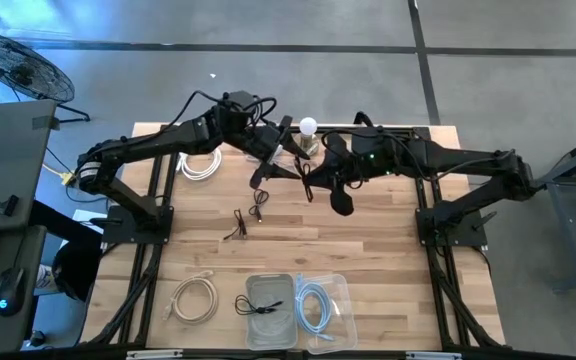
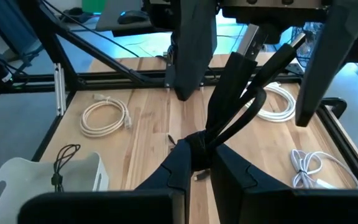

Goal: Pick & Place USB Port
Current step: Put the black charger cable into the gray bin

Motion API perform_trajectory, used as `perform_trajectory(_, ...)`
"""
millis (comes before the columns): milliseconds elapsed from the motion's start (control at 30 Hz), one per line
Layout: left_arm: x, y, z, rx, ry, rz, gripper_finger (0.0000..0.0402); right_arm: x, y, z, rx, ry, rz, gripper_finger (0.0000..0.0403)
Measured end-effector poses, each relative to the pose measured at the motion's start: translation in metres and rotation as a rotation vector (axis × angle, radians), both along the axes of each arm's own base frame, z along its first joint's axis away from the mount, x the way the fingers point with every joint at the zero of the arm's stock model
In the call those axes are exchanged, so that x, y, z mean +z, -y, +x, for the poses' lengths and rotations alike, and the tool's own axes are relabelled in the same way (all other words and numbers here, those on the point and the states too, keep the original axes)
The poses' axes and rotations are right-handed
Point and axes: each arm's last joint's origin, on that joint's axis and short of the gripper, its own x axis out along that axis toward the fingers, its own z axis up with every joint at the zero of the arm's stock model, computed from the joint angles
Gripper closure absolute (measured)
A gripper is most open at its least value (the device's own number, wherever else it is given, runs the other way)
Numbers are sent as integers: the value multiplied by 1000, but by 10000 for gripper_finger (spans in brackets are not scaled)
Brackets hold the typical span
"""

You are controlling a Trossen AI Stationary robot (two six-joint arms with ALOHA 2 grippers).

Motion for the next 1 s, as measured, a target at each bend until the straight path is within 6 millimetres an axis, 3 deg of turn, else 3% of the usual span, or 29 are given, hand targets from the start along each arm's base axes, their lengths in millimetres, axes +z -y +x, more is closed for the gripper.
perform_trajectory(133,-2,0,2,-4,-3,-1,163,0,0,0,0,1,-3,373)
perform_trajectory(233,-3,1,3,-9,-1,21,186,0,0,0,-1,3,-3,373)
perform_trajectory(333,-2,6,4,-20,23,73,241,0,0,0,-1,3,-4,373)
perform_trajectory(467,-2,5,4,-35,32,91,360,0,0,0,-5,3,-7,373)
perform_trajectory(767,-3,5,4,-20,25,83,364,0,0,0,-4,3,-6,371)
perform_trajectory(1000,4,6,-3,2,38,94,364,2,2,-2,-92,9,4,267)
